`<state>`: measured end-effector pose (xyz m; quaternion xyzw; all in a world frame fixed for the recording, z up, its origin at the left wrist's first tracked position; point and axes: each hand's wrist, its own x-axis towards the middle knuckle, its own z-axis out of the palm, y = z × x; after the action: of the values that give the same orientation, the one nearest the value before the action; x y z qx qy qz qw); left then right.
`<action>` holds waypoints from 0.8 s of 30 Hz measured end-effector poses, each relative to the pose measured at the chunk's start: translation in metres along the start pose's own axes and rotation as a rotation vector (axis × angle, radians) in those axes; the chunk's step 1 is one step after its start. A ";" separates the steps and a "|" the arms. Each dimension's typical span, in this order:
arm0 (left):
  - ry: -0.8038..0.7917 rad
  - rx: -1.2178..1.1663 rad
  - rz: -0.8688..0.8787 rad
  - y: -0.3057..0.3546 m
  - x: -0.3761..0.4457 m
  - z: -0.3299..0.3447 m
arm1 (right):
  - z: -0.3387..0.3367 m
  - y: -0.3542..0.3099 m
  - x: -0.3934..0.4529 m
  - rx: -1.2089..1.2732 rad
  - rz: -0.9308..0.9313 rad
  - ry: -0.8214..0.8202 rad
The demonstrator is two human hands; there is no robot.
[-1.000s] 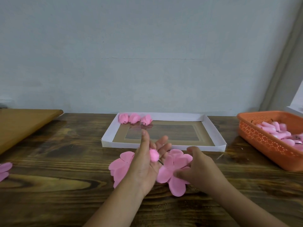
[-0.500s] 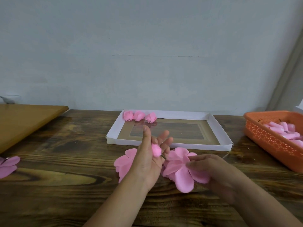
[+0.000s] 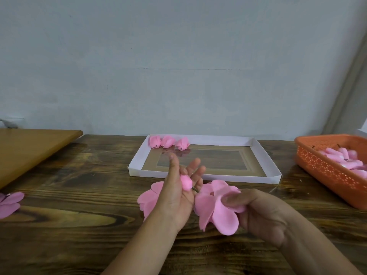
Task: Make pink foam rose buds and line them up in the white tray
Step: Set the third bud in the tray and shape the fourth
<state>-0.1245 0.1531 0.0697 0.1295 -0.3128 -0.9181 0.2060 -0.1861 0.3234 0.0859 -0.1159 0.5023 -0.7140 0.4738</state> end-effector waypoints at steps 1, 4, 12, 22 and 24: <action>-0.001 -0.001 -0.002 0.000 0.000 0.001 | 0.002 0.000 0.000 -0.001 0.009 0.003; 0.002 -0.011 0.004 0.001 0.000 0.002 | -0.001 0.001 0.007 0.008 0.008 0.070; 0.014 -0.021 0.049 0.008 0.000 0.002 | 0.005 -0.004 0.018 -0.031 0.040 0.105; -0.018 0.059 0.071 0.002 0.002 -0.001 | -0.002 0.007 0.027 -0.109 -0.009 0.135; -0.019 0.060 0.073 0.002 0.001 -0.001 | -0.003 0.007 0.027 -0.251 -0.053 0.220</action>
<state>-0.1250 0.1507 0.0700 0.1152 -0.3467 -0.9014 0.2325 -0.1986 0.3035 0.0702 -0.1083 0.6333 -0.6661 0.3788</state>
